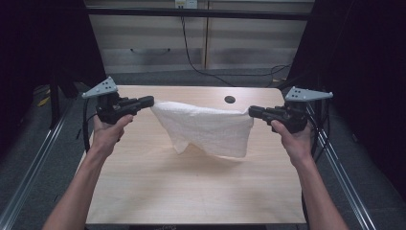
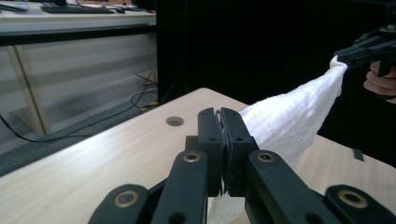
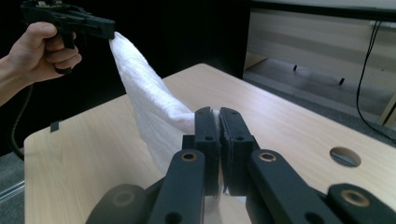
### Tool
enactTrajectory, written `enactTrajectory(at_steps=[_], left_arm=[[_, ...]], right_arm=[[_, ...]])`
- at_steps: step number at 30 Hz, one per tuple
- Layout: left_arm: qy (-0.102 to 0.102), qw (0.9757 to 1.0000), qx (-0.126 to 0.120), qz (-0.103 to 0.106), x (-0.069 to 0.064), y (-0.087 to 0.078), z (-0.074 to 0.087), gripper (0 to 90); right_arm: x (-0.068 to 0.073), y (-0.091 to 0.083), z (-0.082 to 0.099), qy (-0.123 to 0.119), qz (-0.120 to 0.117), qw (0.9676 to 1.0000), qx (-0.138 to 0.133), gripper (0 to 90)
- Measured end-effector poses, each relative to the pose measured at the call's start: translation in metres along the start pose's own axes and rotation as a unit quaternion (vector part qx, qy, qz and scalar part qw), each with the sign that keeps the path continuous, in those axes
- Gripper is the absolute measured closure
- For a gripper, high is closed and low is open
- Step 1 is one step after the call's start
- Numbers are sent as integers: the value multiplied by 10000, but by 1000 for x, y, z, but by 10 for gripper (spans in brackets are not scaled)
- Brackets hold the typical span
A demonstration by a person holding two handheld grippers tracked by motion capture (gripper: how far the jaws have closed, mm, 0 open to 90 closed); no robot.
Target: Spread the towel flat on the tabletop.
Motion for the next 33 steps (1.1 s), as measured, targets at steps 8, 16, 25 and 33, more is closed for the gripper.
enactTrajectory(at_steps=[8, 16, 25, 33], left_arm=[[-29, 9997, -66, -214, 16, 0, -19, 884], [-199, 9987, 3, -464, 40, 11, -28, 884], [-490, 9962, 2, -725, 64, 35, -40, 884], [-382, 9976, -49, -576, 59, 46, -43, 884]], right_arm=[[-15, 15, -26, 58, -12, 9999, -161, 867], [-33, 35, -48, 65, 68, 10000, 17, 867], [-59, 56, -59, 133, 205, 9997, -41, 867], [-81, 61, -51, 397, 332, 9985, -161, 867]])
Point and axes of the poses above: each handheld gripper's, and its own axes: y roughly forward along the jaws, z roughly out of its underside, x roughly to its left, the point moved 5 cm from there along y, roughly forward along the jaws, and after that the axes turned 6 degrees about -z, right-handed, at the moved point
